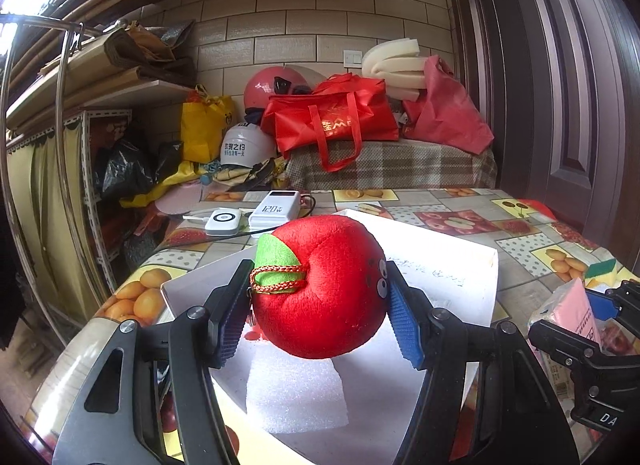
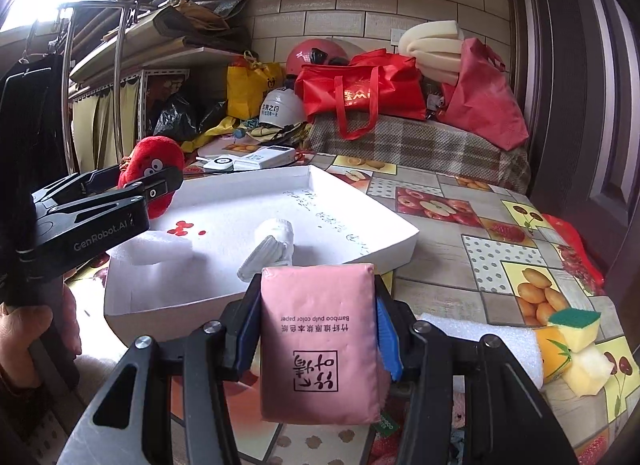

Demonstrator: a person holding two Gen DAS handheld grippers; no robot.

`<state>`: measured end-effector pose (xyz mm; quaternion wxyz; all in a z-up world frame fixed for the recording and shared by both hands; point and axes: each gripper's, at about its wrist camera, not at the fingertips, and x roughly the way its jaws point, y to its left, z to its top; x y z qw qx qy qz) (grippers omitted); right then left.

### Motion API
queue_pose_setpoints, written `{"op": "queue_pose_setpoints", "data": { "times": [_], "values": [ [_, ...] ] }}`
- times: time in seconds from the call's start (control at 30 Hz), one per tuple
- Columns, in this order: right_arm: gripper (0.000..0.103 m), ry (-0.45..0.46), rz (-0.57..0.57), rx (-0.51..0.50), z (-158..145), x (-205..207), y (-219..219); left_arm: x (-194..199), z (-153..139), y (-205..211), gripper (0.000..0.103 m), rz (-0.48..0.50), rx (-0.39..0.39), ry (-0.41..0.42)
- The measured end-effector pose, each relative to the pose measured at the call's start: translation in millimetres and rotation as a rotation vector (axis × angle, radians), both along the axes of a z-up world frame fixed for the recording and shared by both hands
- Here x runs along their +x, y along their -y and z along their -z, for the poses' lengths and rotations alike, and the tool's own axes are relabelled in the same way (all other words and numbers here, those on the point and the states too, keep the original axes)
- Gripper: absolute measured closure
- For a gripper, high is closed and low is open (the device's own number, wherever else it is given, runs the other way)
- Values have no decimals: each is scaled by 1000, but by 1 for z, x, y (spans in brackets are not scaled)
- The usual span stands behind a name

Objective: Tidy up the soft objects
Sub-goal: 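Carry the apple plush and tissue pack into the white box and release both, then move both open tools back from the box toward the remaining table items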

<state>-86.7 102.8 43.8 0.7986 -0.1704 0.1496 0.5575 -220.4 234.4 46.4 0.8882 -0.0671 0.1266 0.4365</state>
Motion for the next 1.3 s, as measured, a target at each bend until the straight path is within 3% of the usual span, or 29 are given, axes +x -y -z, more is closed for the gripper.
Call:
{"op": "queue_pose_setpoints", "data": {
  "times": [0.13, 0.63, 0.97, 1.03, 1.07, 1.1, 1.17, 1.3],
  "values": [
    [53, 27, -11, 15, -2, -10, -18, 3, 0, -3, 40, 6, 16, -13],
    [53, 40, -32, 12, -4, -28, -83, 1, 3, -39, 39, -43, -56, -9],
    [52, -32, 33, -33, 0, -10, -98, 8, 6, -54, 36, -50, -105, -39],
    [48, -29, 31, -46, 1, -11, -100, 8, 6, -57, 34, -59, -116, -43],
    [35, -23, 34, -53, 2, -13, -101, 6, 6, -58, 27, -68, -120, -38],
    [15, -16, 38, -57, 2, -14, -101, 5, 6, -59, 15, -73, -123, -30],
    [3, -1, 51, -52, 1, -16, -101, 3, 6, -60, 0, -90, -126, -23],
    [0, 14, 59, -46, 0, -17, -99, 2, 5, -56, 0, -95, -106, -18]
  ]
}}
